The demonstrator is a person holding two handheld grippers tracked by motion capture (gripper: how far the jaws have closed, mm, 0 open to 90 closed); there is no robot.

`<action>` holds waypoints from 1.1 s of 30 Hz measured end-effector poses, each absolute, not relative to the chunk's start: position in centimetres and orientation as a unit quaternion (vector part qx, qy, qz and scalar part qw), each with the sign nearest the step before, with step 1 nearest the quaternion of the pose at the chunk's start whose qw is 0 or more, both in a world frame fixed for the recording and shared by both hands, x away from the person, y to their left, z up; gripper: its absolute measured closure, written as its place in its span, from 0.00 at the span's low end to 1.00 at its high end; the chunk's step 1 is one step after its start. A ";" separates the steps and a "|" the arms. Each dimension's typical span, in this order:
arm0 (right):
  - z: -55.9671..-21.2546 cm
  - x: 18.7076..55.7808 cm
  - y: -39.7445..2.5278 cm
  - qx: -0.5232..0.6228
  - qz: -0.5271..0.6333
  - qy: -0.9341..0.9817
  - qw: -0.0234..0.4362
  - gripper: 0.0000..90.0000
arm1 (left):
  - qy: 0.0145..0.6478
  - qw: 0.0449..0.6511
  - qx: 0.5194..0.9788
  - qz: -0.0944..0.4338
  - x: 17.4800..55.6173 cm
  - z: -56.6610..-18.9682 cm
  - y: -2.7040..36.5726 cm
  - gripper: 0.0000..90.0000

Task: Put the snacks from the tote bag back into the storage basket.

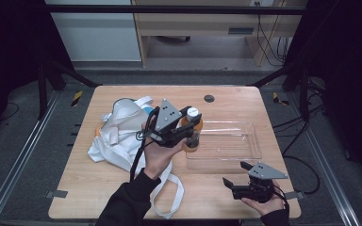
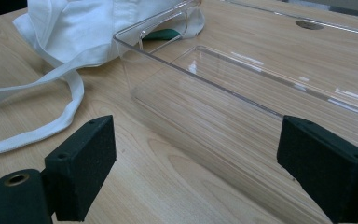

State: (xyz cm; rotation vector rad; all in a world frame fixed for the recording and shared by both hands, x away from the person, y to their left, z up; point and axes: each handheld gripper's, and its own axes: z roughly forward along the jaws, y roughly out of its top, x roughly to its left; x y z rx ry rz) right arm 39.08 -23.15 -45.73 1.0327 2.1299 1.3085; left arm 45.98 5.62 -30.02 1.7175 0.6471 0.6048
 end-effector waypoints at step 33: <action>-45.7 39.1 -23.1 0.371 0.473 0.770 0.215 0.13 | 0.267 0.554 0.755 0.228 47.8 -33.9 3.7 0.66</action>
